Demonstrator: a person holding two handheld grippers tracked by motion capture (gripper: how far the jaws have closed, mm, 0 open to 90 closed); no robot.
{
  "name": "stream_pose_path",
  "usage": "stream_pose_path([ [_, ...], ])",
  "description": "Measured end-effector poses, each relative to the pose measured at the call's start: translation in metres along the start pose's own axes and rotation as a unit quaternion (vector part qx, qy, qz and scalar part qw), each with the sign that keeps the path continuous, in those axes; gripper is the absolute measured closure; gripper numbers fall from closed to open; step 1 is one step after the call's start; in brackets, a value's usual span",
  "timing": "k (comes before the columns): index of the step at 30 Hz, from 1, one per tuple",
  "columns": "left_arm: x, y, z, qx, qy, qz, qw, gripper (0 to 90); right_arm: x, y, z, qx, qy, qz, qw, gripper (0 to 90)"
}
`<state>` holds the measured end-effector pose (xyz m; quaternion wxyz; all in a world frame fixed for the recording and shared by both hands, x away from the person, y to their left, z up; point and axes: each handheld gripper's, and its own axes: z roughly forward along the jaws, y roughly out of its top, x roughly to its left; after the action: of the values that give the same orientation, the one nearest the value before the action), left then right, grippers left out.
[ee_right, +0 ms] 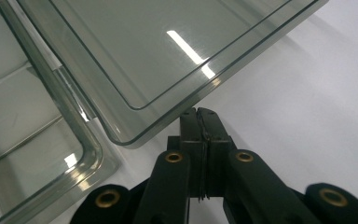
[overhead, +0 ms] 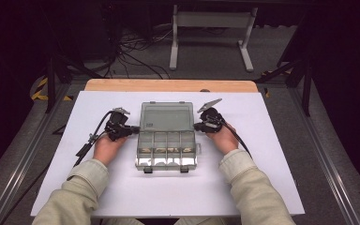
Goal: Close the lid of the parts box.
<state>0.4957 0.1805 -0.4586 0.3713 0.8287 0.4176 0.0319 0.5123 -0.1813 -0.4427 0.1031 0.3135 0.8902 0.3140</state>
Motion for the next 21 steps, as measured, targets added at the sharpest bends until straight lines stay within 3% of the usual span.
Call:
stream_pose_path([
  [7, -0.0012, 0.0025, 0.0023, -0.003, 0.009, 0.002, 1.0, 89.9, -0.0012, 0.0023, 0.0027, -0.004, -0.003, 0.003, 1.0, 89.8],
  [15, -0.0004, 0.0043, 0.0075, -0.023, 0.021, 0.005, 0.9995, 89.9, -0.0029, 0.0035, 0.0048, -0.01, -0.004, 0.003, 0.9999, 89.9],
  [21, 0.0012, 0.0047, 0.0086, -0.027, 0.02, 0.001, 0.9994, 89.9, -0.0033, 0.0039, 0.007, -0.018, -0.009, 0.011, 0.9997, 89.9],
])
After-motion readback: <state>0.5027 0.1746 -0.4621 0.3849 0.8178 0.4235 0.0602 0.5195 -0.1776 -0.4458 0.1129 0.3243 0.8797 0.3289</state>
